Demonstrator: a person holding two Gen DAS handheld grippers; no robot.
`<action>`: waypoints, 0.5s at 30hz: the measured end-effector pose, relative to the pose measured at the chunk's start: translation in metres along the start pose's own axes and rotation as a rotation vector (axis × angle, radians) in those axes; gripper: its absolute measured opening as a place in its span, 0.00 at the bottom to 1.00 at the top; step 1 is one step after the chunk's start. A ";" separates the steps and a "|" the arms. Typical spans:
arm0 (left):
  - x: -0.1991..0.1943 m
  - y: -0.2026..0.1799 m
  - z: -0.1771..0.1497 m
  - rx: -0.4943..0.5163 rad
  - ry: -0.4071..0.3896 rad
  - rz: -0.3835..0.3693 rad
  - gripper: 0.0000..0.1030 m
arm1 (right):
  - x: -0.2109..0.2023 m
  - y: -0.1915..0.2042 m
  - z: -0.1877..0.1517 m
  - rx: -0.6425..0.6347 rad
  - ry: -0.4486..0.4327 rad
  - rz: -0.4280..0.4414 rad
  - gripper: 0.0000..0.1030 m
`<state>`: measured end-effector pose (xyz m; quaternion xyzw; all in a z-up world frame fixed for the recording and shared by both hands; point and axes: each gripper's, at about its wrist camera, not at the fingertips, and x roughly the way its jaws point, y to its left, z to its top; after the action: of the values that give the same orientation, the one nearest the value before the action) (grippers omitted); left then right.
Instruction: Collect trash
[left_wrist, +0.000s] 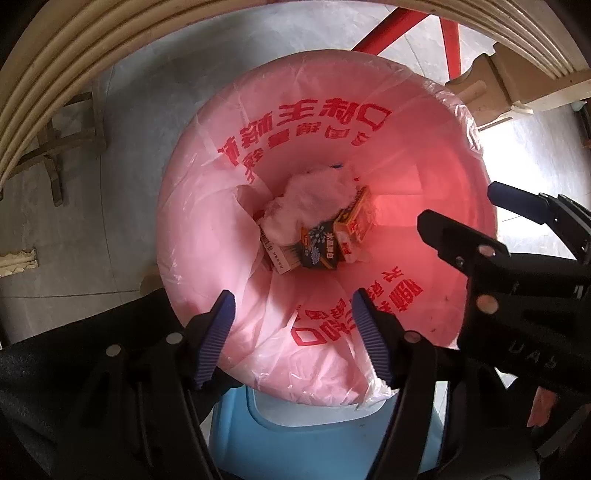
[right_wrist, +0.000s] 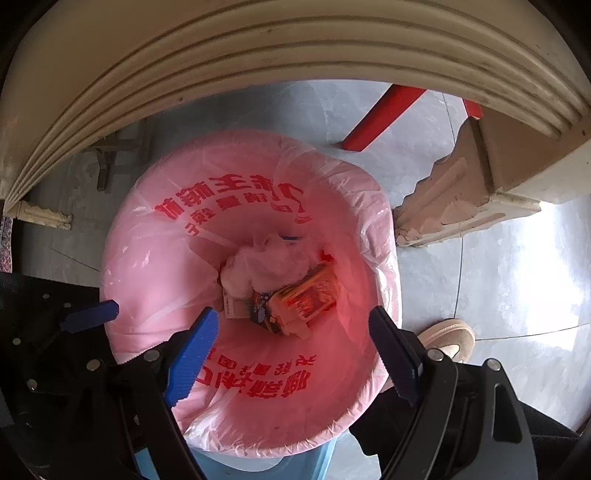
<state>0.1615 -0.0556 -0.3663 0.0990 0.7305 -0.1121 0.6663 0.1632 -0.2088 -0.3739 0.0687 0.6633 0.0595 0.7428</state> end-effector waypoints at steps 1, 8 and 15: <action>0.000 -0.001 0.000 0.001 -0.002 0.004 0.68 | -0.001 0.000 0.000 0.002 -0.002 -0.001 0.79; -0.001 -0.001 0.001 -0.009 -0.002 0.018 0.71 | -0.005 -0.005 0.000 0.024 -0.009 -0.003 0.79; -0.004 -0.002 0.000 -0.013 -0.007 0.038 0.76 | -0.012 -0.008 -0.005 0.041 -0.017 -0.052 0.79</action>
<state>0.1613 -0.0576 -0.3624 0.1082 0.7269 -0.0950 0.6715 0.1572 -0.2189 -0.3642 0.0671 0.6595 0.0263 0.7483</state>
